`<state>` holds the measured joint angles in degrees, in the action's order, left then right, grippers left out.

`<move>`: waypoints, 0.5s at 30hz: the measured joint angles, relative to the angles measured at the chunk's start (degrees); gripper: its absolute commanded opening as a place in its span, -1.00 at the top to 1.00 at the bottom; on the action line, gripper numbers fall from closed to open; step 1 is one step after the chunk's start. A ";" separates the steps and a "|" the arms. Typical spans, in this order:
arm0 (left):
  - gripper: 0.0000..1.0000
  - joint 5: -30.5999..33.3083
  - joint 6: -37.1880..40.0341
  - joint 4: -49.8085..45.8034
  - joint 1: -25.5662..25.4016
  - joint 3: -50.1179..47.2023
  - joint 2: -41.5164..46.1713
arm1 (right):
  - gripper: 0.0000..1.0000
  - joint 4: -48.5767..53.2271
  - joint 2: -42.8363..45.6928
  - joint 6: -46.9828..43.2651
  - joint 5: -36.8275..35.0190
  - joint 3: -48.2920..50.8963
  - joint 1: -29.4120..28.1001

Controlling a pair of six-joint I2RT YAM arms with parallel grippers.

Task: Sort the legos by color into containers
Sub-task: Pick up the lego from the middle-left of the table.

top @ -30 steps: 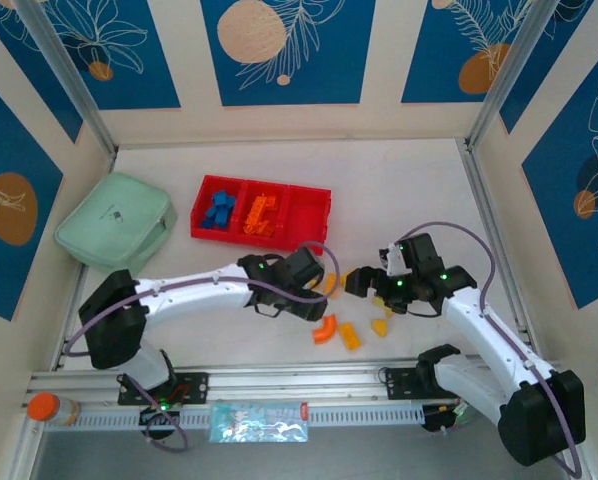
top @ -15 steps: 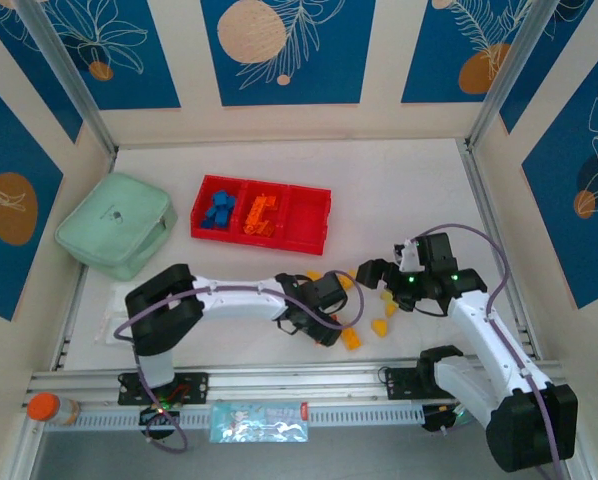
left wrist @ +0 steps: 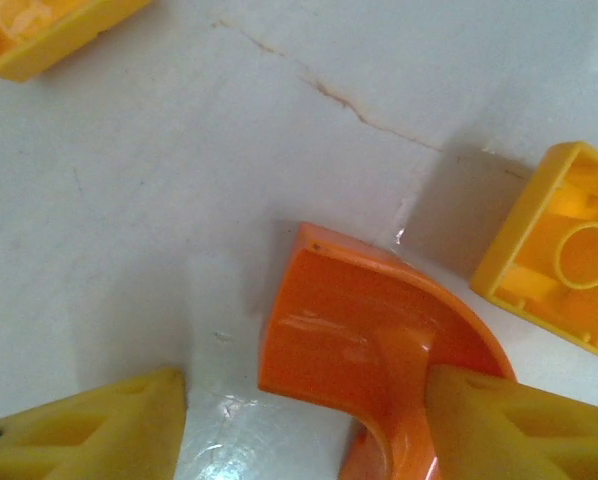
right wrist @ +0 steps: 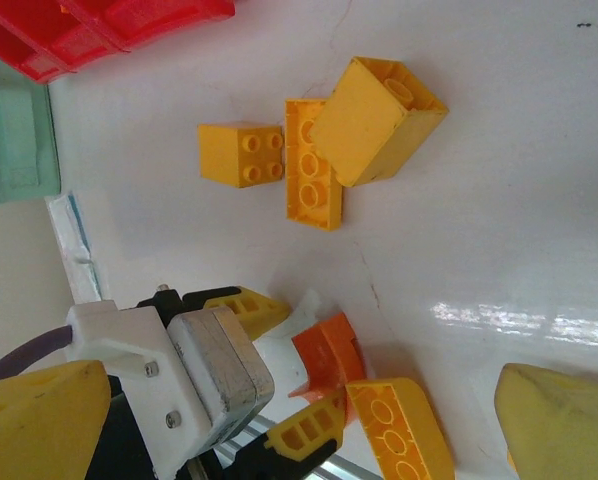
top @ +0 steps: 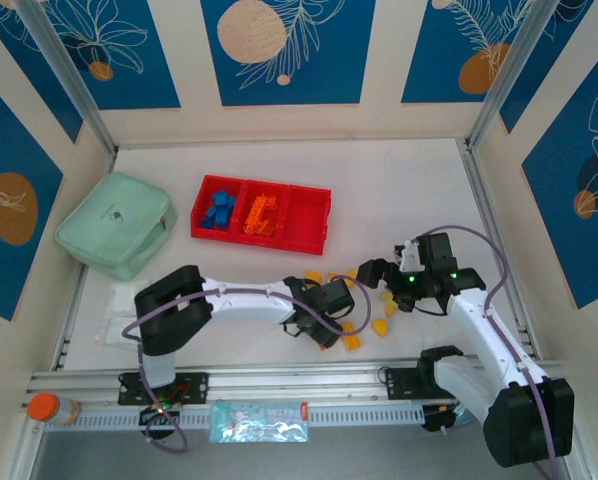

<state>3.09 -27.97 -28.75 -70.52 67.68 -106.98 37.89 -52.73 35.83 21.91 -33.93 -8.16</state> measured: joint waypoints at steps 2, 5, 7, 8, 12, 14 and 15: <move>-0.03 -0.26 0.04 0.24 -0.02 0.22 -0.13 | -0.98 -0.13 0.00 -0.02 0.20 0.00 0.04; 0.10 -0.57 0.02 1.31 -0.22 0.31 -0.39 | -0.98 -0.15 0.00 -0.13 0.59 0.00 0.07; 0.18 -1.05 0.04 1.90 -0.28 0.31 -0.42 | -0.98 -0.15 0.02 -0.26 0.66 0.00 0.11; 0.23 -1.22 0.02 2.19 -0.28 0.31 -0.42 | -0.98 -0.13 0.02 -0.28 0.68 0.00 0.17; 0.37 -1.81 0.02 2.82 -0.37 0.31 -0.48 | -0.98 -0.15 0.02 -0.42 0.83 0.00 0.33; 0.41 -2.03 -0.02 2.86 -0.37 0.31 -0.48 | -0.98 -0.17 0.02 -0.44 0.87 0.00 0.33; 0.44 -2.08 0.00 2.86 -0.37 0.31 -0.48 | -0.98 -0.15 0.02 -0.42 0.87 0.00 0.33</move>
<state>1.02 -27.97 -25.89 -70.89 67.99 -107.46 37.74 -52.71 35.42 22.79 -33.93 -7.84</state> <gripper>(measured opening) 0.301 0.991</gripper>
